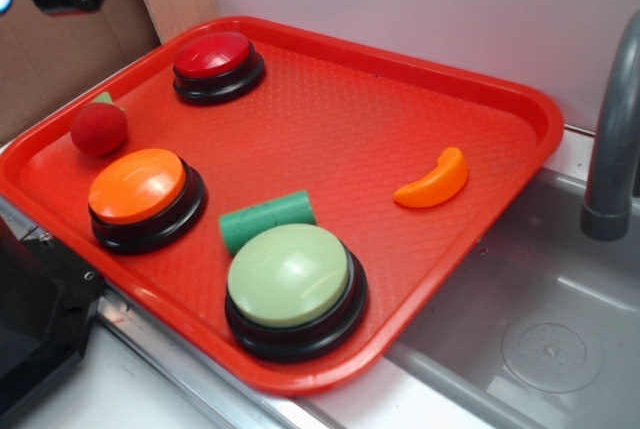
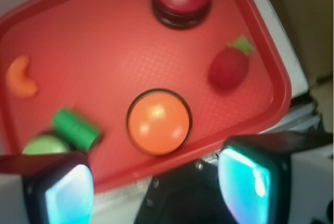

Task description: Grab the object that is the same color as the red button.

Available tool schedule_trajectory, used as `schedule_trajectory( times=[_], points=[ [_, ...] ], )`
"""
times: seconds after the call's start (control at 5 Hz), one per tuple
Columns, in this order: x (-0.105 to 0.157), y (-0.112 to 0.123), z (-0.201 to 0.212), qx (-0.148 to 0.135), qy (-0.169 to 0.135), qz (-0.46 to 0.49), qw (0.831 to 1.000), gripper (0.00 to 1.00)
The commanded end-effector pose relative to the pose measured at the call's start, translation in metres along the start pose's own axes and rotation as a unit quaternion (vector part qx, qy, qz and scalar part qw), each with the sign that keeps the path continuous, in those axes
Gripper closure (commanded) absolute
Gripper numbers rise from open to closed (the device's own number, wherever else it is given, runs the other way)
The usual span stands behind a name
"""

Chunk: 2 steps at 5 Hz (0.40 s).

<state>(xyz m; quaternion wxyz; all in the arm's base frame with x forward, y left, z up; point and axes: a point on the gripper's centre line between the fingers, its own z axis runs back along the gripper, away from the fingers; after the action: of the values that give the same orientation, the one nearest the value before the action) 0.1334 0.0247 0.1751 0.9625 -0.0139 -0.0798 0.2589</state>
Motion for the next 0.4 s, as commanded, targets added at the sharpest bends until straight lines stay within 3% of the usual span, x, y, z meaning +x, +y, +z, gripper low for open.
schedule_trajectory(
  times=[0.0,0.2],
  points=[
    [0.03,0.06,-0.062,0.066,-0.1,0.182,0.976,0.0],
    [0.039,0.077,-0.095,0.09,-0.122,0.204,0.967,0.0]
  ],
)
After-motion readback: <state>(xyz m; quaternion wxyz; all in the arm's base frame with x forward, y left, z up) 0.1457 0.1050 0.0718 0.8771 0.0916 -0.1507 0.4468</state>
